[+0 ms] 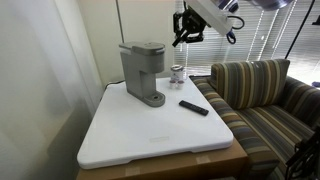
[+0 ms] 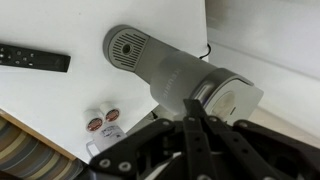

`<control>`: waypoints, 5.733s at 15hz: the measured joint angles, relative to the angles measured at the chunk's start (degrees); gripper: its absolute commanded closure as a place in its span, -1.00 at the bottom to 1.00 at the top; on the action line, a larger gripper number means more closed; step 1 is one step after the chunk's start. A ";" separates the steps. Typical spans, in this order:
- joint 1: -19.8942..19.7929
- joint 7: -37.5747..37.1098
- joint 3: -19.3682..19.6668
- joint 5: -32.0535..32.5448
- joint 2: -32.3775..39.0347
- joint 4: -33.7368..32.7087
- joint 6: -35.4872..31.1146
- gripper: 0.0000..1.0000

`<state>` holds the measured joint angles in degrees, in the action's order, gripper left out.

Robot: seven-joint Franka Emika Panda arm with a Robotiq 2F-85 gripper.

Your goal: Open the top part of the coffee maker

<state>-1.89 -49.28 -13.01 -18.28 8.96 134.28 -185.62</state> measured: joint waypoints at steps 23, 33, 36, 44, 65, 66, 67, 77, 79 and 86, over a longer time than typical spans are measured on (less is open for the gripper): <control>10.47 -7.32 5.23 -14.59 2.90 4.11 -3.84 1.00; 16.31 -7.80 13.16 -14.58 6.94 1.88 -4.55 1.00; 18.23 -8.36 14.41 -14.65 9.01 -0.25 -5.74 1.00; 23.83 -8.52 20.57 -14.74 11.89 -5.95 -6.12 1.00; 49.13 -12.50 51.96 -15.76 12.69 -10.56 4.90 1.00; 51.50 -13.93 55.19 -15.43 12.81 -10.55 6.74 1.00; 53.84 -15.61 58.23 -14.87 12.98 -10.55 8.60 1.00; 60.29 -24.96 61.08 -13.69 16.59 -12.41 20.55 1.00; 59.05 -28.33 58.89 -11.04 17.65 -13.02 19.18 1.00; 59.22 -30.48 58.56 -11.26 22.93 -16.18 14.36 1.00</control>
<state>57.33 -79.76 45.55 -29.54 31.89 118.09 -171.25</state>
